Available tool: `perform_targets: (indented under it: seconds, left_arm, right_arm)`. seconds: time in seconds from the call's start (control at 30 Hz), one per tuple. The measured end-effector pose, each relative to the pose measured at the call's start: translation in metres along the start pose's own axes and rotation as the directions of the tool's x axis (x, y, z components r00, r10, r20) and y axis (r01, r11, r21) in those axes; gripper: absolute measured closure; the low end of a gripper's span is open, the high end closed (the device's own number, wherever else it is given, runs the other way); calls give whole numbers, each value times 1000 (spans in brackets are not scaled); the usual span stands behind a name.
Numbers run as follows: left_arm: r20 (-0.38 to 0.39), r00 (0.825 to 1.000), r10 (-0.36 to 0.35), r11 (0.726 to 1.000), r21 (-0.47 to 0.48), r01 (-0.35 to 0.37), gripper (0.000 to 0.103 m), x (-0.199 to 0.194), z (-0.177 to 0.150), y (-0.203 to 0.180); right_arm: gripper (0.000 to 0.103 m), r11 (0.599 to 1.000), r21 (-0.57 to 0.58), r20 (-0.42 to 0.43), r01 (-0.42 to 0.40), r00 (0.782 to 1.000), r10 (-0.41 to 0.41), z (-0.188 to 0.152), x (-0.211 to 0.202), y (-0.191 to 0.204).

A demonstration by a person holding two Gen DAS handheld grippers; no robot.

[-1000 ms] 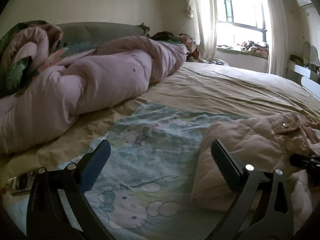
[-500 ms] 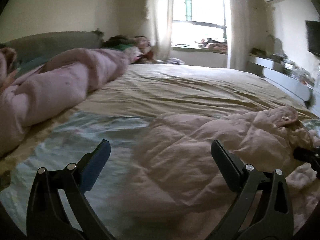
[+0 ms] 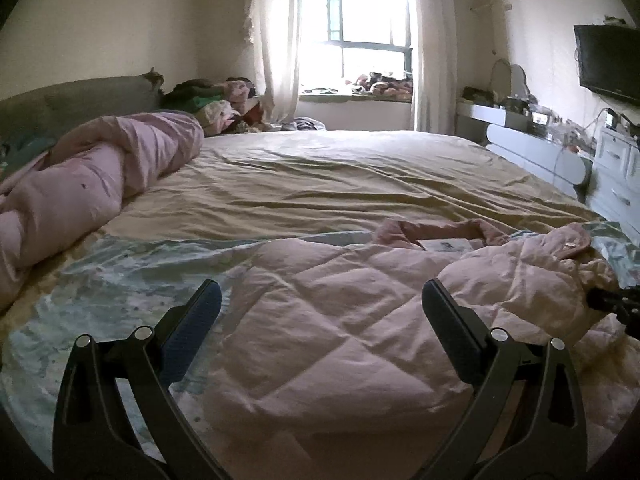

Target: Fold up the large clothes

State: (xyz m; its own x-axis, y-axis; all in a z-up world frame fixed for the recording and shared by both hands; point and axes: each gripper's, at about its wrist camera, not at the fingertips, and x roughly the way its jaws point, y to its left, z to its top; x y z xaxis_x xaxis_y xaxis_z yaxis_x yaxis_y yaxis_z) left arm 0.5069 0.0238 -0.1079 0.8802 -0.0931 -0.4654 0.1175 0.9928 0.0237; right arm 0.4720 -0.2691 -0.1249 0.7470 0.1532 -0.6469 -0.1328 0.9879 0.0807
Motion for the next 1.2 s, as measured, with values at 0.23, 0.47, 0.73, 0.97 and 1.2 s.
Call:
perform_targets:
  seconds: [0.23, 0.47, 0.73, 0.97, 1.2]
  left_arm:
    - [8, 997, -83, 996, 11, 83, 9, -4, -5, -26]
    - [15, 995, -100, 994, 44, 99, 9, -12, -9, -50]
    - [5, 994, -108, 993, 56, 107, 9, -17, -11, -55]
    - [6, 995, -100, 993, 61, 99, 9, -17, -12, -51]
    - [-4, 996, -94, 994, 57, 94, 9, -14, -13, -47]
  right_arm:
    - [93, 1000, 26, -30, 1, 1000, 0, -18, -3, -30]
    - [93, 995, 96, -39, -21, 999, 25, -37, -12, -51]
    - [93, 987, 159, -81, 3, 997, 10, -47, -6, -60]
    - [92, 975, 203, -87, 95, 993, -79, -43, -17, -96]
    - [40, 972, 223, -123, 74, 991, -48, -46, -5, -96]
